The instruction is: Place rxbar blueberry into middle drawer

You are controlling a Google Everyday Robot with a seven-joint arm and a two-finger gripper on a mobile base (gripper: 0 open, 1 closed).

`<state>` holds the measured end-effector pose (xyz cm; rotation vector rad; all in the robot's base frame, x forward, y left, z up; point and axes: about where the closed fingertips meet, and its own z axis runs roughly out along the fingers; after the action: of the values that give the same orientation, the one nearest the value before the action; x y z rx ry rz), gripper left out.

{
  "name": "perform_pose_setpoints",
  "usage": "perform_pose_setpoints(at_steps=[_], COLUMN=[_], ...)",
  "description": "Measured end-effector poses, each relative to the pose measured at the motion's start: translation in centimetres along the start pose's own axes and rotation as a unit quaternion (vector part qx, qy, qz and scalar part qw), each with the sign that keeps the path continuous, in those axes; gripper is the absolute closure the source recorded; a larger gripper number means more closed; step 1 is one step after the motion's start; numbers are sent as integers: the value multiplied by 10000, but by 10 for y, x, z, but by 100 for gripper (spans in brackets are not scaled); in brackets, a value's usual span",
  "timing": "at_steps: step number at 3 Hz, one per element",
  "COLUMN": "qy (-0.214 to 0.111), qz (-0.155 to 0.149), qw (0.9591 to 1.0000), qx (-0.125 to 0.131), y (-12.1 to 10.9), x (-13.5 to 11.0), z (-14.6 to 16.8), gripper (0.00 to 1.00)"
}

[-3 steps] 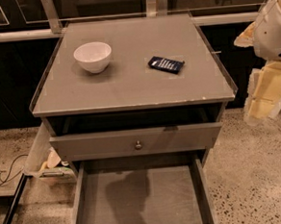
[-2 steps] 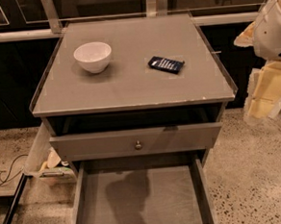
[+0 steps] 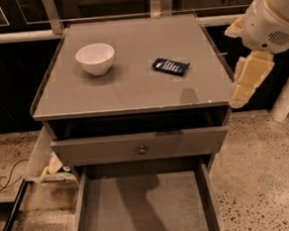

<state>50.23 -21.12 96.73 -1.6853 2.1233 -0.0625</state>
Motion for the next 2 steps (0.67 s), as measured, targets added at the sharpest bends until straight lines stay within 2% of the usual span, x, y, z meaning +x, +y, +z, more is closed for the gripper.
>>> perform_pose_setpoints(at_steps=[1,2], qy=[-529,-1247], qz=[49,211], qw=[9985,9919], qx=[105,-61], y=[-36,-66], x=[-1,-4], z=[20,43], gripper=[0,0])
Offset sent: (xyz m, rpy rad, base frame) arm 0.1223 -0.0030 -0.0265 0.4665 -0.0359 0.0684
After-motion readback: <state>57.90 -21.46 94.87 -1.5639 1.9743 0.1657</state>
